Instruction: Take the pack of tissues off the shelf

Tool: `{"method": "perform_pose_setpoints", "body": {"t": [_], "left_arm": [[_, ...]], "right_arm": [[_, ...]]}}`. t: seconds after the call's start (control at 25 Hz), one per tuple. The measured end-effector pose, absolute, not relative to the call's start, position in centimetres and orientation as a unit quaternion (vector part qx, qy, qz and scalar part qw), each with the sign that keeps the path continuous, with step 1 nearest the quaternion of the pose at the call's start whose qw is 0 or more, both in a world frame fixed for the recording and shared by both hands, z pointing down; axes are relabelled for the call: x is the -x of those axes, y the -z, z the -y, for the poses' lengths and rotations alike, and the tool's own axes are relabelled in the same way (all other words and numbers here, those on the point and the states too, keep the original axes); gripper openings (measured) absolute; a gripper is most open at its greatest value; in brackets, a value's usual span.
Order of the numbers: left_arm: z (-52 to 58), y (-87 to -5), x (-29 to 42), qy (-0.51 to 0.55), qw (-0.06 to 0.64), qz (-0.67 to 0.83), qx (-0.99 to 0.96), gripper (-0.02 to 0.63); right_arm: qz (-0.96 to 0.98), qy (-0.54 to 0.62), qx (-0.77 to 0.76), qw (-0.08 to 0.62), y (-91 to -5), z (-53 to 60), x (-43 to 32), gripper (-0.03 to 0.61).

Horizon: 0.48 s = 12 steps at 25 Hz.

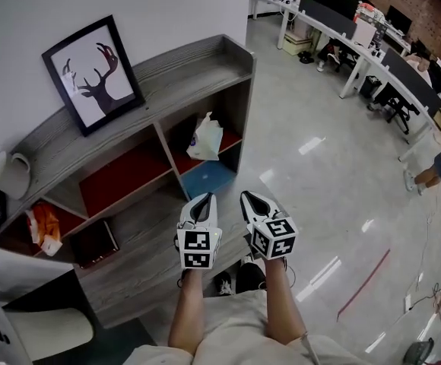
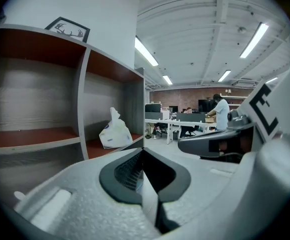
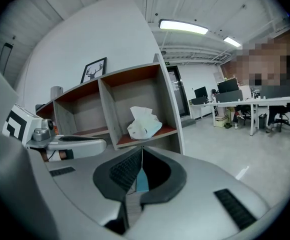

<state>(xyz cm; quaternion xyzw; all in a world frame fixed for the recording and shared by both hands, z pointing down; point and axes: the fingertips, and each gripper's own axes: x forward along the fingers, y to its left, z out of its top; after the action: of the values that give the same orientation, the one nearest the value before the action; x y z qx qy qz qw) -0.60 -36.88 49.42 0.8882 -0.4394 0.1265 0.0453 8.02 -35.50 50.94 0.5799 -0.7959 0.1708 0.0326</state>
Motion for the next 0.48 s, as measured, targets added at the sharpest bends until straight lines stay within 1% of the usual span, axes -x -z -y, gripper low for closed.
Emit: {"method": "perform_pose_setpoints", "body": {"t": [0.2, 0.48], "left_arm": [[38.0, -50.1, 1.6, -0.14, 0.043, 0.451, -0.88, 0.009], [40.3, -50.0, 1.7, -0.13, 0.054, 0.466, -0.874, 0.009]], "right_arm": [[0.81, -0.172, -0.56, 0.031, -51.4, 36.9, -6.5, 0.017], [0.83, -0.161, -0.531, 0.053, -51.5, 39.7, -5.2, 0.017]]}}
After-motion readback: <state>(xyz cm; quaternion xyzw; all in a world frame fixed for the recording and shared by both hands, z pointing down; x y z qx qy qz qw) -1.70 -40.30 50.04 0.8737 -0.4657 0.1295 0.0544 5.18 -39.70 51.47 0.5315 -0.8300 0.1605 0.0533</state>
